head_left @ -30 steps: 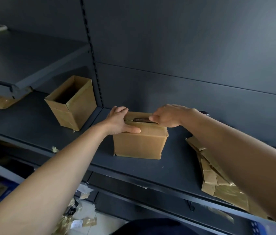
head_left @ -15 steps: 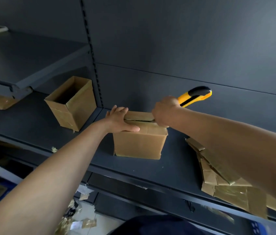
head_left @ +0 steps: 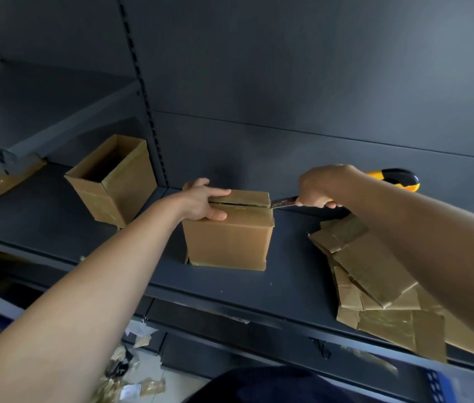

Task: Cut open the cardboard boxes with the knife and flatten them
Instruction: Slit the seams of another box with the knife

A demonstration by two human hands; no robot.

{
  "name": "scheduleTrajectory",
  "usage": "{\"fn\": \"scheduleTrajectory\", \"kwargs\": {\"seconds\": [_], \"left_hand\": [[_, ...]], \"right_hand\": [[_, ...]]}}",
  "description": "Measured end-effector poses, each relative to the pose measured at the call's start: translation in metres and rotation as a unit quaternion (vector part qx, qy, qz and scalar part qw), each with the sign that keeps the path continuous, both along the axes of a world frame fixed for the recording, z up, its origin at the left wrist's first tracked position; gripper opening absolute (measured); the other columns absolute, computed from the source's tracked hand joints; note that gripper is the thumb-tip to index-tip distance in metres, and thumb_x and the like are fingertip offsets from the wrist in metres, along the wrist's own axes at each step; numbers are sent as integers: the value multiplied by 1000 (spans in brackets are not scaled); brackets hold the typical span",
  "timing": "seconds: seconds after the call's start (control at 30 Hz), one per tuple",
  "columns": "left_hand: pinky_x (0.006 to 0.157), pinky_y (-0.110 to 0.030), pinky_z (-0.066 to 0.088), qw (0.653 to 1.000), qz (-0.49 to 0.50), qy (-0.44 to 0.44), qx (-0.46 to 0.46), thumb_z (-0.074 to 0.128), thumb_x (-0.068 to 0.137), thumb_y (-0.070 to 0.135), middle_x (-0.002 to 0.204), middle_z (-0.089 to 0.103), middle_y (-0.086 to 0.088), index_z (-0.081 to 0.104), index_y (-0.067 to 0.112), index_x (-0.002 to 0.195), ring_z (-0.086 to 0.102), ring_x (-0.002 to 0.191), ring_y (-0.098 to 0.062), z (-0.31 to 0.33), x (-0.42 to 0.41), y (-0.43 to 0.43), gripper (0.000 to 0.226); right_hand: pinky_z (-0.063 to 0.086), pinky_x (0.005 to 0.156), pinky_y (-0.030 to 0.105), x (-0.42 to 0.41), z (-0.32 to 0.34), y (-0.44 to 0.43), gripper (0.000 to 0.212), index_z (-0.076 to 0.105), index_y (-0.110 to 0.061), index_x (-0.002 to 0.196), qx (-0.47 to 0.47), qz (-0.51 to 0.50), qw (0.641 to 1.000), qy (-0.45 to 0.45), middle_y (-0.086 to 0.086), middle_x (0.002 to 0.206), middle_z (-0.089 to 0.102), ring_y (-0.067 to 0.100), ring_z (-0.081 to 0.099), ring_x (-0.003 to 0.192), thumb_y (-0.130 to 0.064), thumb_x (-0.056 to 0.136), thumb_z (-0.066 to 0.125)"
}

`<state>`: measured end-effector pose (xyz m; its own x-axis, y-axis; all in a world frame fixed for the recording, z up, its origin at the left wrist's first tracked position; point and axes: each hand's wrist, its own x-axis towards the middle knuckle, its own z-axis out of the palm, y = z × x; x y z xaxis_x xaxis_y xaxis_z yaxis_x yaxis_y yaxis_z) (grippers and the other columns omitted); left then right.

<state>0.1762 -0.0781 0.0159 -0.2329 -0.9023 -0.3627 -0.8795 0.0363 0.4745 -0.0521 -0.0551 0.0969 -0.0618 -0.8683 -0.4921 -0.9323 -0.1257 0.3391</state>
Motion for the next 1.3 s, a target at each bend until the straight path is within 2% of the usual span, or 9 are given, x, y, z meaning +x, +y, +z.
{"fn": "scheduleTrajectory", "kwargs": {"seconds": [0.1,0.23,0.47,0.6,0.73,0.83,0.9,1.07,1.3], "left_hand": [[117,-50,15,998,22,-53,-9,68,85,39,159,0,0,33,44,143,3,145,-31,6,-5,3,68],[104,-42,40,975,123,-187,-1,68,74,62,151,19,-18,17,17,151,33,134,-36,14,-19,6,103],[111,-39,28,995,101,-25,5,69,85,39,159,5,-10,0,18,153,21,143,-29,9,-28,15,99],[114,-48,23,997,80,-2,-23,73,81,38,159,4,-4,4,26,152,13,145,-27,4,-20,12,100],[97,-42,41,977,190,-68,-63,65,85,48,151,24,-15,15,7,150,37,132,-34,8,-38,14,92],[89,-39,46,985,152,-66,-48,56,77,71,141,44,-14,39,1,138,46,125,-32,5,-62,21,94],[95,-43,42,987,125,-95,-19,52,65,84,146,31,-15,24,-2,145,35,132,-33,0,-79,30,121],[105,-45,34,987,80,-137,12,61,65,78,149,13,-12,4,1,150,21,136,-31,4,-89,24,128],[106,-47,25,985,53,-162,8,56,60,86,150,13,-16,-3,-5,148,20,137,-34,4,-105,26,139]], "right_hand": [[41,78,29,-16,-2,5,30,54,-13,75,-6,-18,998,58,-1,78,53,23,53,79,-32,97,46],[45,79,34,-31,-16,2,30,57,-14,121,-131,-40,989,-56,6,115,60,28,60,103,-28,98,44],[51,55,35,-2,-54,-13,40,53,-5,126,-101,-201,848,-481,7,73,54,22,55,57,-33,102,37],[54,57,33,2,-55,-11,32,55,-7,106,-24,-311,814,-489,14,81,58,25,56,58,-32,103,36],[44,51,27,-9,-52,-7,45,56,-3,112,128,-330,798,-488,14,87,67,19,49,58,-39,104,30],[46,54,28,-6,-60,-11,48,54,-1,106,77,-371,752,-540,16,88,68,20,53,61,-42,104,30],[48,54,30,-6,-68,-15,50,54,0,103,20,-409,724,-554,17,85,66,23,58,63,-45,102,31],[47,46,28,-19,-73,-19,37,53,-2,98,-65,-345,762,-545,15,73,58,23,55,52,-37,101,42],[52,57,30,-25,-71,-23,30,53,-13,84,-111,-136,890,-422,16,77,63,25,59,55,-33,101,39]]}}
